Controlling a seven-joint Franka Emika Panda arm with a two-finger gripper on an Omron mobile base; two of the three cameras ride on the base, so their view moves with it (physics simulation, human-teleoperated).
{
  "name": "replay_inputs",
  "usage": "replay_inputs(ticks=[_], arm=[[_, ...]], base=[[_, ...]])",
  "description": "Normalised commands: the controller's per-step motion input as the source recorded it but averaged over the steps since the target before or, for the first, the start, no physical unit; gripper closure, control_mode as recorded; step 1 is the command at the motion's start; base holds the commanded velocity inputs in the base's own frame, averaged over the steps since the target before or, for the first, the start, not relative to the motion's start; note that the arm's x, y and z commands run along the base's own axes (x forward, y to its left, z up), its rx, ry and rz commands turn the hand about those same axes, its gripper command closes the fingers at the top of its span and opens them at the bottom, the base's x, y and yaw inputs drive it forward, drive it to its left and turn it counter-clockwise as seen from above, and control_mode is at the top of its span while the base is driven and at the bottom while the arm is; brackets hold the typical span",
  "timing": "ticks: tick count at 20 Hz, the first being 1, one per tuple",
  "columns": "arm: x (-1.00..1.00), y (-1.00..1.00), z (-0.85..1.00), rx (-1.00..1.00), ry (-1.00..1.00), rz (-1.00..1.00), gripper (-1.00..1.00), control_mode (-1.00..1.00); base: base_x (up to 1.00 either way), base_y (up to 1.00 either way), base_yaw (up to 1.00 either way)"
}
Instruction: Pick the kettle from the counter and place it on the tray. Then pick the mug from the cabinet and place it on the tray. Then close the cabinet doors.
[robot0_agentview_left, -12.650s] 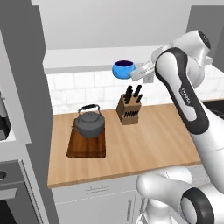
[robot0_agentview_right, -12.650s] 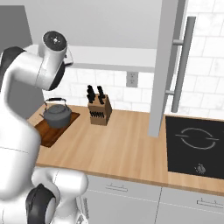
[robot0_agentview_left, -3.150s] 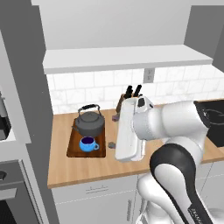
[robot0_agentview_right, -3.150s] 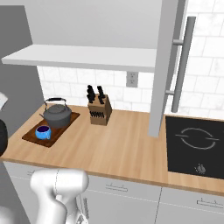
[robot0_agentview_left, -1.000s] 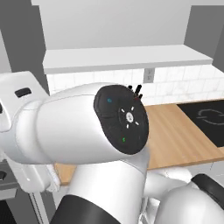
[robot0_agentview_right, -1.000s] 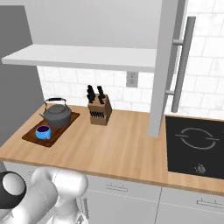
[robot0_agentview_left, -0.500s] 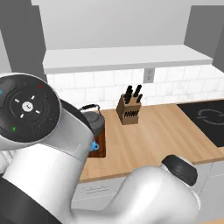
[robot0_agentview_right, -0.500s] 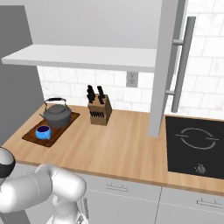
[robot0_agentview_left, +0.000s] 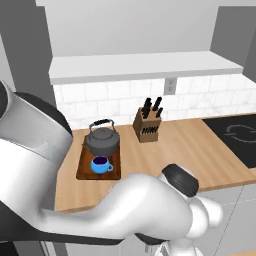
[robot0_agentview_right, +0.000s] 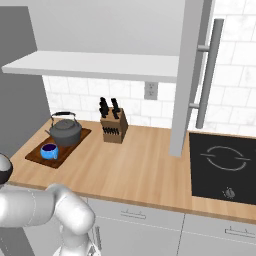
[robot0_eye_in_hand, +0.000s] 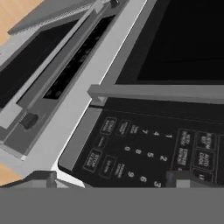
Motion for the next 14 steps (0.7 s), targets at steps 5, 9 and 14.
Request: replay_inputs(ticks=[5, 9, 14], arm=[[0.26, -0.27, -0.19, -0.04, -0.01, -0.11, -1.0, -1.0], [0.02, -0.53, -0.14, -0.01, -0.08, -0.1, -1.0, -1.0], [0.08, -0.6, -0.02, 0.0, -0.13, -0.09, -1.0, -1.0]], base=[[0.0, 0.0, 0.0], [0.0, 0.0, 0.0], [0.0, 0.0, 0.0]])
